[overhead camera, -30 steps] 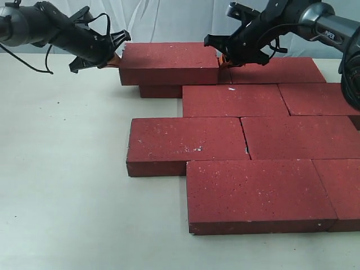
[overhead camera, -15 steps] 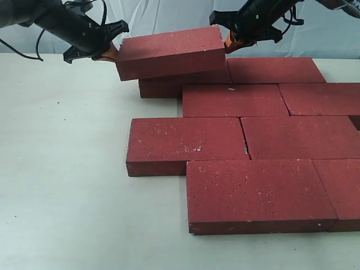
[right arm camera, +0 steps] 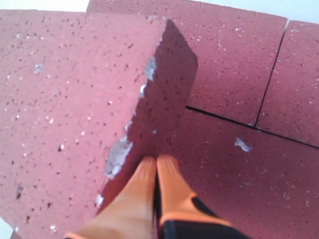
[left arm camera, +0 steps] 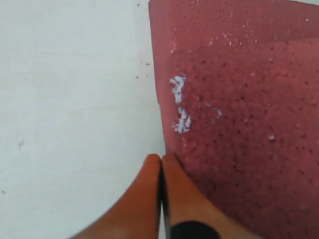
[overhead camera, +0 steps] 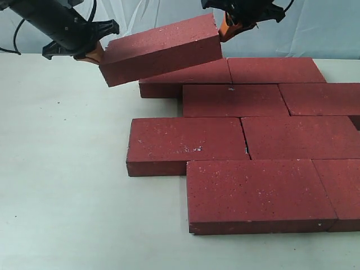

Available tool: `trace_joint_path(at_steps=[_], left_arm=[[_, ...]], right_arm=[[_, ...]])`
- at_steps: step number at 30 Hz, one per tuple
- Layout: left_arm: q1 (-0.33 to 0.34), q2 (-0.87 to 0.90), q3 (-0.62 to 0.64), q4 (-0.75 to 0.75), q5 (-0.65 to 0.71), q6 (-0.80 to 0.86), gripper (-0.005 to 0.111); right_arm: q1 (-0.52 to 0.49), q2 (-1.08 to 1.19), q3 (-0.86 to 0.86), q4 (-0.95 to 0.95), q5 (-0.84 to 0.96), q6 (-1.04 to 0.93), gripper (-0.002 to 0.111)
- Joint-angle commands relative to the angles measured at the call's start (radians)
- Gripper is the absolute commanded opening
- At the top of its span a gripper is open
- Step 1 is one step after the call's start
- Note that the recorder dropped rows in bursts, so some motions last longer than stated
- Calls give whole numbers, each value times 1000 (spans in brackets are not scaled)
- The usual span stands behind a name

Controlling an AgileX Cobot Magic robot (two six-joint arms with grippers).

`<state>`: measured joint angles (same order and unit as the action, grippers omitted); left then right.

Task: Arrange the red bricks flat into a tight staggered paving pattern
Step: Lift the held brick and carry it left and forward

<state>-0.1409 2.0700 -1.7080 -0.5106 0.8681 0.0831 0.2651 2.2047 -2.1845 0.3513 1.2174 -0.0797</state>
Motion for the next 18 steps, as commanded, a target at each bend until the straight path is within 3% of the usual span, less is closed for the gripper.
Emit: trace_joint_path(at_steps=[1, 10, 18], left_arm=[[-26, -89, 106, -23, -48, -4, 0], [9, -209, 280, 59, -129, -4, 0], [69, -220, 327, 77, -169, -2, 0]], right_arm=[[74, -20, -1, 23, 4, 6, -1], [200, -18, -1, 9, 4, 28, -1], [258, 4, -1, 12, -69, 30, -1]])
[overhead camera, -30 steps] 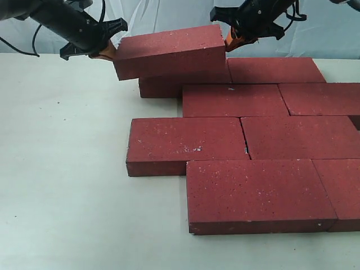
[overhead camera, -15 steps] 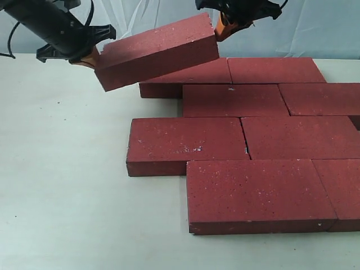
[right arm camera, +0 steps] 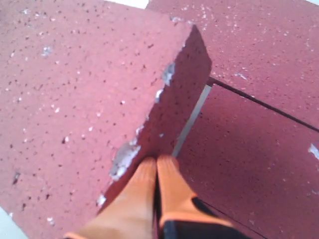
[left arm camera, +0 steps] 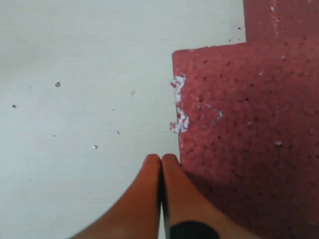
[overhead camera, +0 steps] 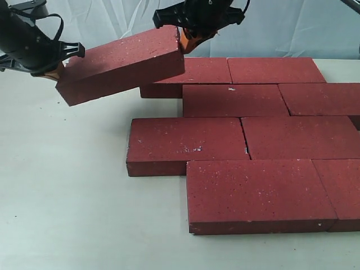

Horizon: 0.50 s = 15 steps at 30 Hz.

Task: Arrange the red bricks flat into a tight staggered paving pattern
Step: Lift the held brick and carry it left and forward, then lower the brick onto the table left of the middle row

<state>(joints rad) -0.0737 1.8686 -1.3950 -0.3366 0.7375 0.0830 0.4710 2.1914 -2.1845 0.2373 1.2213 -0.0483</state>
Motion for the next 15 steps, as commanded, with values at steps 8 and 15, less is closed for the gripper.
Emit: trace_joint_path(at_steps=[8, 15], left_arm=[[55, -19, 46, -84, -108, 3, 0], [77, -10, 65, -50, -213, 3, 0]], right_arm=[[83, 88, -1, 139, -152, -1, -1], [90, 169, -1, 187, -254, -1, -1]])
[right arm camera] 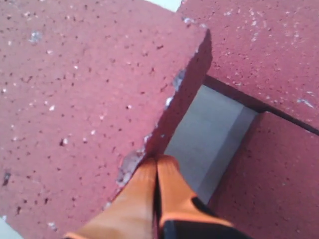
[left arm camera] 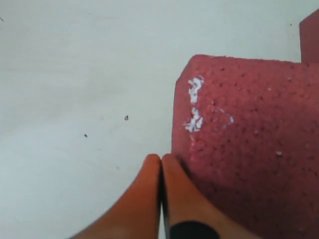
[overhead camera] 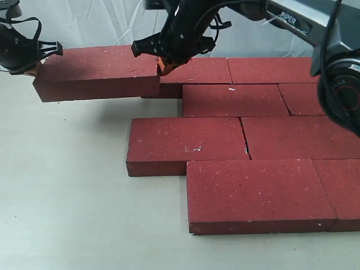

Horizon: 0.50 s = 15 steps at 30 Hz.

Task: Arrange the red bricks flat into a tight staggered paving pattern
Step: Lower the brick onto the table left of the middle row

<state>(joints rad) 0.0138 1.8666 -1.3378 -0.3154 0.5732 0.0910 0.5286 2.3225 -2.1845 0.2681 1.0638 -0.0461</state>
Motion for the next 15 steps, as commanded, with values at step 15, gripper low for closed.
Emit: trace_joint_path(at_steps=[15], left_arm=[[16, 158, 8, -62, -96, -5, 0]], right_arm=[[33, 150, -1, 273, -191, -8, -1]])
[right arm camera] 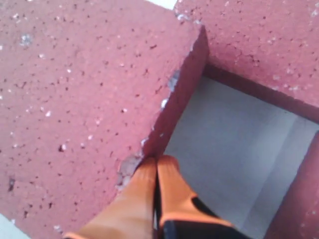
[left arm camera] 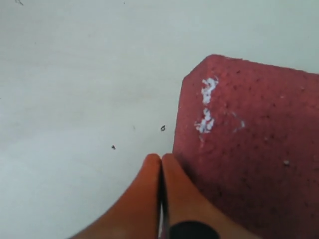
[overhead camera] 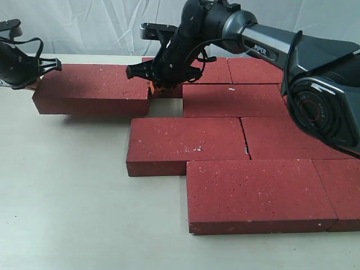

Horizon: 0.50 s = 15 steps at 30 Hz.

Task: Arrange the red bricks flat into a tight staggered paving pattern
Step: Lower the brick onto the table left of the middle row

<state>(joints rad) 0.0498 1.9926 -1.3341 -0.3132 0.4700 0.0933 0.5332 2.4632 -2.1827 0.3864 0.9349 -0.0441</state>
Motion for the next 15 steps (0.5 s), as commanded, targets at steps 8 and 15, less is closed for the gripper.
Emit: trace_joint_path(at_steps=[8, 15], left_arm=[[-18, 42, 4, -32, 1, -8, 0], [22, 42, 4, -36, 49, -8, 0]], right_arm=[[76, 34, -3, 171, -72, -36, -1], [115, 35, -3, 165, -96, -45, -1]])
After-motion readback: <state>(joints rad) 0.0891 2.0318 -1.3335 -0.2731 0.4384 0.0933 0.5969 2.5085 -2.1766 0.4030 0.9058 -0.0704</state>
